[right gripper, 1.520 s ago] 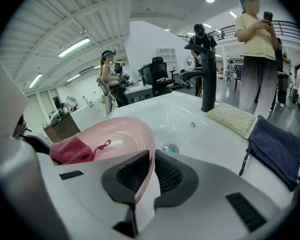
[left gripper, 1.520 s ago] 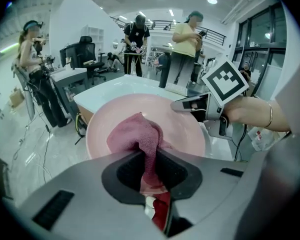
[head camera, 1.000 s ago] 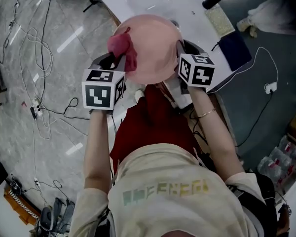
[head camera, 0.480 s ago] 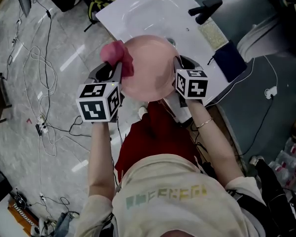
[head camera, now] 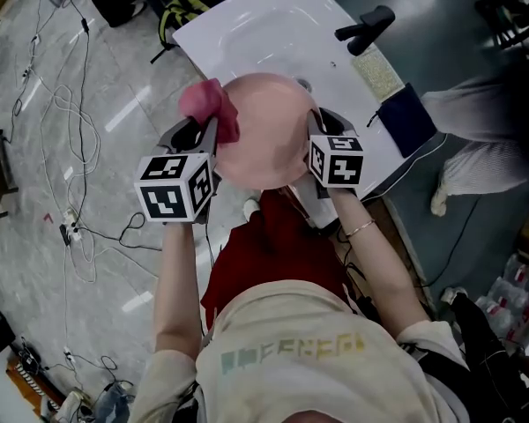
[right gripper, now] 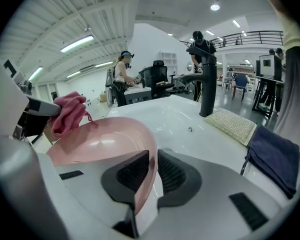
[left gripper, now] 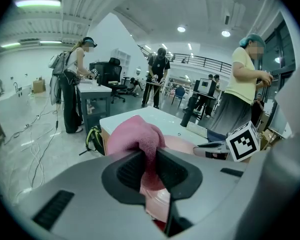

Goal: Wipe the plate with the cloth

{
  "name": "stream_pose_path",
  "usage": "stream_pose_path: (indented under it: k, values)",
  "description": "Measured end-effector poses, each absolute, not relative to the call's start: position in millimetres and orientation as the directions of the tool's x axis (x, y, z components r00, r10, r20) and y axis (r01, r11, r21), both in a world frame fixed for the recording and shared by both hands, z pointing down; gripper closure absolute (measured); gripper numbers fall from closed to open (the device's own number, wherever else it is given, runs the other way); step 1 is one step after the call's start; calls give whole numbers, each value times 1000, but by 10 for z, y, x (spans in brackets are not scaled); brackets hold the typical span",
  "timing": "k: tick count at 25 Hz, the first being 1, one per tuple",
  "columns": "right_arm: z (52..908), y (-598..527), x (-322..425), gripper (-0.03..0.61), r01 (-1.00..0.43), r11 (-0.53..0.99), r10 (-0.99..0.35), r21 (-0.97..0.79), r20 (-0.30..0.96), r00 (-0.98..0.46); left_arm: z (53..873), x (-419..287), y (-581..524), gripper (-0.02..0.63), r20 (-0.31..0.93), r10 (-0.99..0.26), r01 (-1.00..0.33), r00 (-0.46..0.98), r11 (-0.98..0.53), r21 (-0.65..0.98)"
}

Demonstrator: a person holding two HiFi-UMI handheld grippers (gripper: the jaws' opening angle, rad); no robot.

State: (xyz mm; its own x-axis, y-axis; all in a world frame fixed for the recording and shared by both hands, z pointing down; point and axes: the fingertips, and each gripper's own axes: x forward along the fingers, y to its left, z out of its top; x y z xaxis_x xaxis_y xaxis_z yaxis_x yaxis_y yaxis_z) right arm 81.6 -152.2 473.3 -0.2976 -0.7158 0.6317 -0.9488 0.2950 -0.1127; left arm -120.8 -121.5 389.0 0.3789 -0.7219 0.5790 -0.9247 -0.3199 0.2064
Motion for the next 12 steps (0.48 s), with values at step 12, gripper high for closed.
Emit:
stream_pose_path:
  k: [12]
  values:
    - [4734,-1498,801,525,-950,291,-737,-115,606,-300,3934,-1263,-1205,546,572,-729,-926,377,-301,228]
